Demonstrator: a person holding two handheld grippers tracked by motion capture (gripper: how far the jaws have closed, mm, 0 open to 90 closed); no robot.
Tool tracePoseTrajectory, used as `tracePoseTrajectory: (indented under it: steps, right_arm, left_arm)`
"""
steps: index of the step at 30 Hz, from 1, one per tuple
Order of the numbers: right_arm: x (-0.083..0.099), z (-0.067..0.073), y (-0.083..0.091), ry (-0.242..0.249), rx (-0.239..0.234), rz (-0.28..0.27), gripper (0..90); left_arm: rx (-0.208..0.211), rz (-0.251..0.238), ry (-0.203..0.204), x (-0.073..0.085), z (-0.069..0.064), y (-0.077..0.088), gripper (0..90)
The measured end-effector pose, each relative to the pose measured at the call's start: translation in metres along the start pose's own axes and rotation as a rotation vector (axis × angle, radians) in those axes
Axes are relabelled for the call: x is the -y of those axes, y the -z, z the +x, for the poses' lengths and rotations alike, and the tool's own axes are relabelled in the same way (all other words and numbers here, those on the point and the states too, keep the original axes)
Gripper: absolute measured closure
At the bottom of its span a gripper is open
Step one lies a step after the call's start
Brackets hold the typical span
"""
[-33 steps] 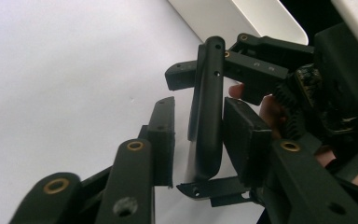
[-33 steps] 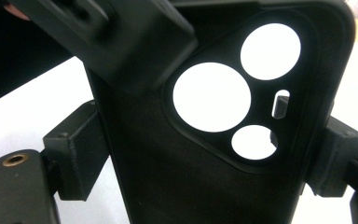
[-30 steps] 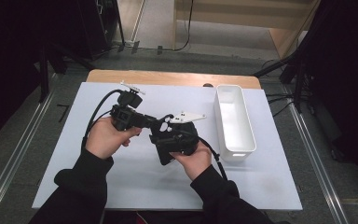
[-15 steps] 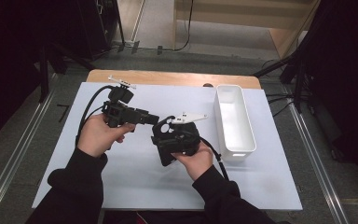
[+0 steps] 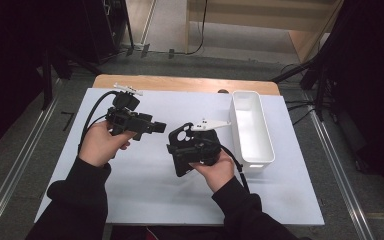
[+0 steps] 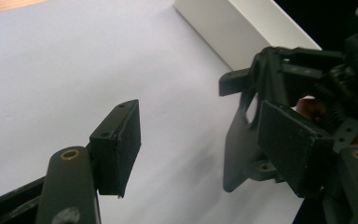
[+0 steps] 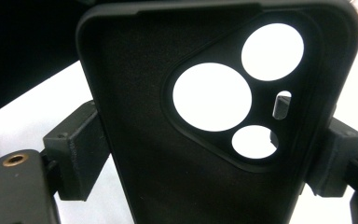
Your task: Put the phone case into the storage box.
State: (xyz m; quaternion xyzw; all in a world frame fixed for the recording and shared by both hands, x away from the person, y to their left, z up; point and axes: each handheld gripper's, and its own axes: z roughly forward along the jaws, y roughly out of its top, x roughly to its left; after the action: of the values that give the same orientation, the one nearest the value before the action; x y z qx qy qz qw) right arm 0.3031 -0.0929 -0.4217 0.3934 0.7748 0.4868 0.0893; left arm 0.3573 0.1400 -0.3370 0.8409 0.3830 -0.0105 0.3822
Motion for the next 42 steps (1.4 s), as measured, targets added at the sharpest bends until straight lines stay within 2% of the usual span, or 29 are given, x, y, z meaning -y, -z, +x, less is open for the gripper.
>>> tracePoseTrajectory:
  steps: [3, 5, 8, 11, 17, 22, 27, 36, 42]
  right_arm:
    - [-0.001, -0.003, 0.004, 0.004, -0.008, -0.003, 12.9]
    - [-0.002, -0.005, 0.005, 0.008, -0.015, -0.007, 12.9]
    - [-0.003, -0.007, 0.008, 0.004, -0.037, -0.004, 12.9]
    - [-0.004, -0.010, 0.010, 0.000, -0.056, -0.004, 12.9]
    - [-0.007, -0.017, 0.016, 0.014, -0.088, 0.003, 12.9]
    - [-0.010, -0.022, 0.021, 0.035, -0.130, 0.004, 12.9]
    - [-0.012, -0.025, 0.026, 0.070, -0.151, -0.002, 12.9]
    - [-0.013, -0.033, 0.028, 0.080, -0.188, 0.027, 12.9]
    - [-0.013, -0.036, 0.031, 0.095, -0.205, 0.036, 12.9]
  left_arm:
    - [-0.008, 0.002, -0.019, 0.001, 0.002, -0.002, 30.2]
    - [0.000, 0.001, -0.033, 0.001, 0.003, -0.003, 30.2]
    - [0.003, 0.020, -0.059, 0.002, 0.005, -0.007, 30.2]
    - [-0.012, 0.022, -0.075, 0.004, 0.006, -0.010, 30.2]
    - [-0.012, 0.018, -0.105, 0.008, 0.008, -0.015, 30.2]
    - [0.008, -0.001, -0.133, 0.013, 0.009, -0.018, 30.2]
    - [0.017, -0.021, -0.148, 0.019, 0.008, -0.021, 30.2]
    - [0.034, -0.033, -0.183, 0.031, 0.007, -0.025, 30.2]
    - [0.053, -0.046, -0.188, 0.039, 0.006, -0.030, 30.2]
